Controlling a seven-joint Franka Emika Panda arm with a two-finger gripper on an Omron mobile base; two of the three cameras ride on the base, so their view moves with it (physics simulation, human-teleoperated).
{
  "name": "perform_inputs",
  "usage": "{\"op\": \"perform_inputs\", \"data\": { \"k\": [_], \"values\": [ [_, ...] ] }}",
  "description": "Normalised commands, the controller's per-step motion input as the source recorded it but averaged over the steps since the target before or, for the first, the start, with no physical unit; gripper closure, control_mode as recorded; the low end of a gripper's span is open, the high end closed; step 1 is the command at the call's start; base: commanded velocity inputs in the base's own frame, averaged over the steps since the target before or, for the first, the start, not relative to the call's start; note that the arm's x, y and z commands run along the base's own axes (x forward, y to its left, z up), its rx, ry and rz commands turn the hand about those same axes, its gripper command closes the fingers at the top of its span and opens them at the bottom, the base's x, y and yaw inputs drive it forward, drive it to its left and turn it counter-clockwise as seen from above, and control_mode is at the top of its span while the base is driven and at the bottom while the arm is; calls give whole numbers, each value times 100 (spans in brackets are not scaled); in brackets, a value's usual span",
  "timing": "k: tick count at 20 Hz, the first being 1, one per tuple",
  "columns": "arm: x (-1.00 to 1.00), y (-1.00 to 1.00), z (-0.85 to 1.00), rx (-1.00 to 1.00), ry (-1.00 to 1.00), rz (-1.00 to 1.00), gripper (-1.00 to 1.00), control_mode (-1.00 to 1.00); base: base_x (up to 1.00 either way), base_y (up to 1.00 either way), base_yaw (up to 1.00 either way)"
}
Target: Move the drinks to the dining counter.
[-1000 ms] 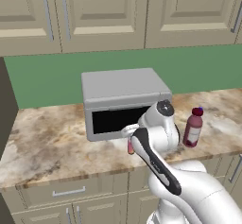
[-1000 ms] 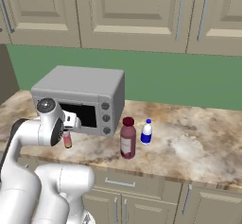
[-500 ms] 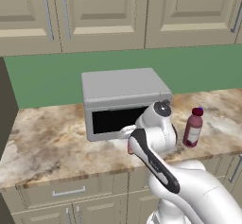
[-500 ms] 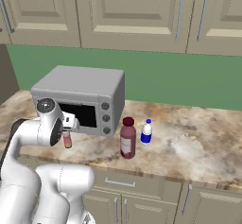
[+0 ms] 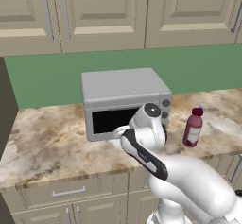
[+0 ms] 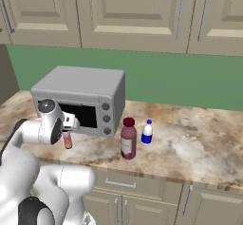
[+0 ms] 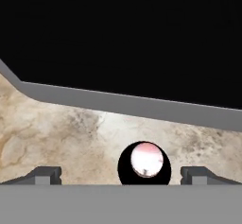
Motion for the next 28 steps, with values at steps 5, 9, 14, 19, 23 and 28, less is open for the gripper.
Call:
{"op": "perform_inputs", "data": {
  "k": [5,9,14,19,23,28],
  "values": [
    [14,-14,-36,0,-7,0,-100,-100,0,0,0],
    [11,0,-35,0,0,0,-100,-100,0,0,0],
    [0,0,-49,0,1,0,-100,-100,0,0,0],
    [0,0,-55,2,3,0,100,-100,0,0,0],
    [0,0,-44,7,3,0,100,-100,0,0,0],
    [-3,-2,-36,9,6,0,100,-100,0,0,0]
  ]
}}
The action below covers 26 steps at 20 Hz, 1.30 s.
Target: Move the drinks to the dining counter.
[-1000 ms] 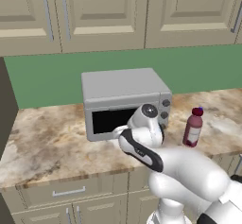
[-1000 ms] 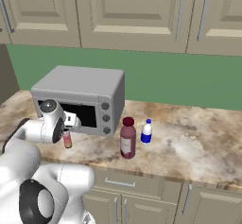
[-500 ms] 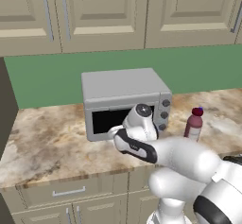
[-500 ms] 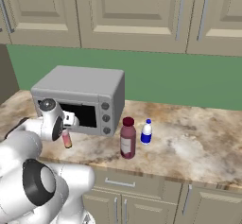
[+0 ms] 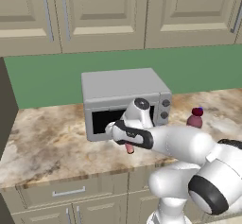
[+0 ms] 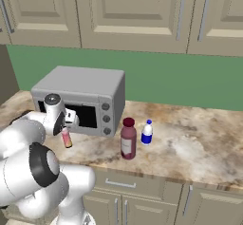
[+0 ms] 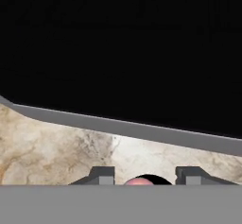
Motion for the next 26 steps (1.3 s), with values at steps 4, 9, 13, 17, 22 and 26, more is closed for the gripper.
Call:
{"op": "perform_inputs", "data": {
  "k": [4,9,13,17,22,26],
  "values": [
    [-30,0,1,5,8,2,100,-100,0,0,0],
    [-59,0,39,0,0,5,100,-100,0,0,0],
    [-67,-6,37,0,-2,1,100,-100,0,0,0],
    [-42,-7,34,0,-13,1,100,-100,0,0,0],
    [-32,-26,35,0,-15,0,100,-100,0,0,0],
    [-36,-17,77,0,-2,0,100,-100,0,0,0]
  ]
}}
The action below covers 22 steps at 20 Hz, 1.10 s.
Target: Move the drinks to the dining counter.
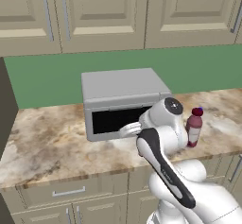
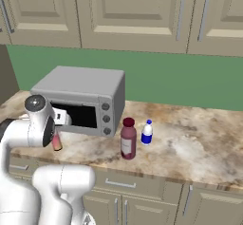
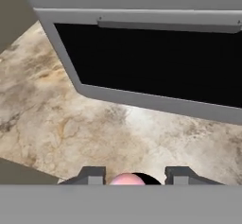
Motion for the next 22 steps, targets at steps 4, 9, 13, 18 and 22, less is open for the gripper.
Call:
{"op": "perform_inputs", "data": {
  "k": [4,9,13,18,22],
  "values": [
    [-35,-8,86,0,0,0,100,-100,0,0,0],
    [-30,-1,61,0,0,0,100,-100,0,0,0],
    [-31,0,21,0,0,0,100,100,-49,0,0],
    [0,0,0,0,0,0,100,100,-100,-28,-3],
    [0,0,0,0,0,0,100,100,-80,-73,-32]
  ]
}}
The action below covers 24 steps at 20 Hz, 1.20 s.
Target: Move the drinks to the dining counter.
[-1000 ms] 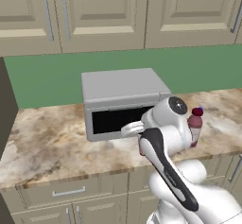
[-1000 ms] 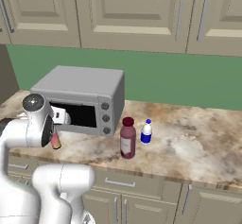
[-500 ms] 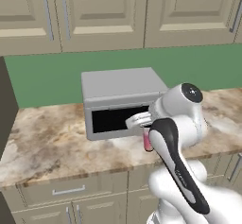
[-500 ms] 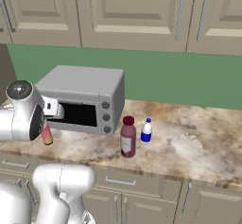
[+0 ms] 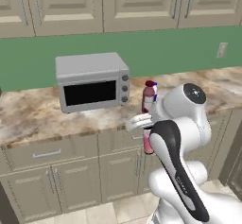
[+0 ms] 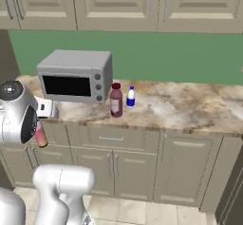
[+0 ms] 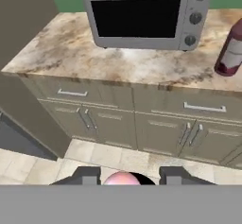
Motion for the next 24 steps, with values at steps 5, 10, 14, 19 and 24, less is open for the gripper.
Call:
{"op": "perform_inputs", "data": {
  "k": [5,10,14,19,24],
  "values": [
    [0,0,0,0,0,0,100,100,-6,-46,-81],
    [0,0,0,0,0,0,100,100,0,-31,-90],
    [0,0,0,0,0,0,100,100,0,-22,-92],
    [0,0,0,0,0,0,100,100,0,0,-99],
    [0,0,0,0,0,0,100,100,0,0,-100]
  ]
}}
